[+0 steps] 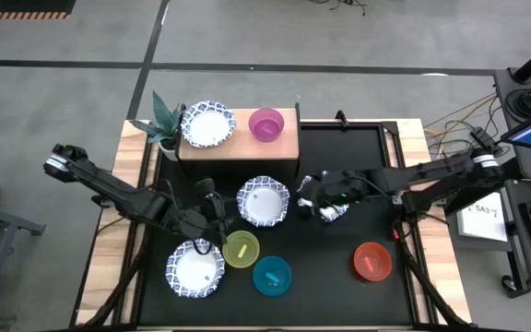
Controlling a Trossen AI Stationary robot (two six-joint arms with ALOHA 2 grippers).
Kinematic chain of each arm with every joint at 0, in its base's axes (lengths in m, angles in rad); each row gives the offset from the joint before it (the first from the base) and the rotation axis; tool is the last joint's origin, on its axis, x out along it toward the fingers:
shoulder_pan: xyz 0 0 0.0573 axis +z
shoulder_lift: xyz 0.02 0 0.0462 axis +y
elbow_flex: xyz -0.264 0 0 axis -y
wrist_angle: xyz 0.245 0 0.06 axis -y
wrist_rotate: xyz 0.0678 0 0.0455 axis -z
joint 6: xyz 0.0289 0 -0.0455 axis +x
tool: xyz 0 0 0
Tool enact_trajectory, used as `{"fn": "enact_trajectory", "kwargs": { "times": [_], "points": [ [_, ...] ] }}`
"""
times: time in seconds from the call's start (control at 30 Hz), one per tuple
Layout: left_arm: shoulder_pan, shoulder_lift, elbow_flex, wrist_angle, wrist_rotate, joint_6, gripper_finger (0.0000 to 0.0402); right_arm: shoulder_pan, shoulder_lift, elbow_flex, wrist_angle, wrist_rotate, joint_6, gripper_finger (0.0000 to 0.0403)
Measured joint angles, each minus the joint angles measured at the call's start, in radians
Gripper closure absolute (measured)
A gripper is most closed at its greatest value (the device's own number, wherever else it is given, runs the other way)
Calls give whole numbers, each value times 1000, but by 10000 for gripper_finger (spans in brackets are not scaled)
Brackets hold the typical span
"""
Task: Place and stack bowls onto a shelf
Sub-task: Stack the white patterned bowl on top of the white patterned bowl on the shelf
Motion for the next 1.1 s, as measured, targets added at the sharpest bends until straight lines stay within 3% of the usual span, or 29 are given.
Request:
{"fn": "enact_trajectory", "kwargs": {
  "times": [0.23,0.5,0.77,0.97,1.1],
  "points": [
    [0,165,133,1,1,-22,207,25,-183,-268,204,0,-29,284],
    [40,382,300,-109,12,30,207,25,-335,-412,280,-27,-51,294],
    [142,553,426,-205,399,42,218,30,-406,-542,414,-87,-27,296],
    [189,653,527,-369,418,57,235,32,-426,-553,411,-121,4,301],
    [206,687,542,-372,418,82,240,32,-446,-553,407,-140,13,305]
  ]
}}
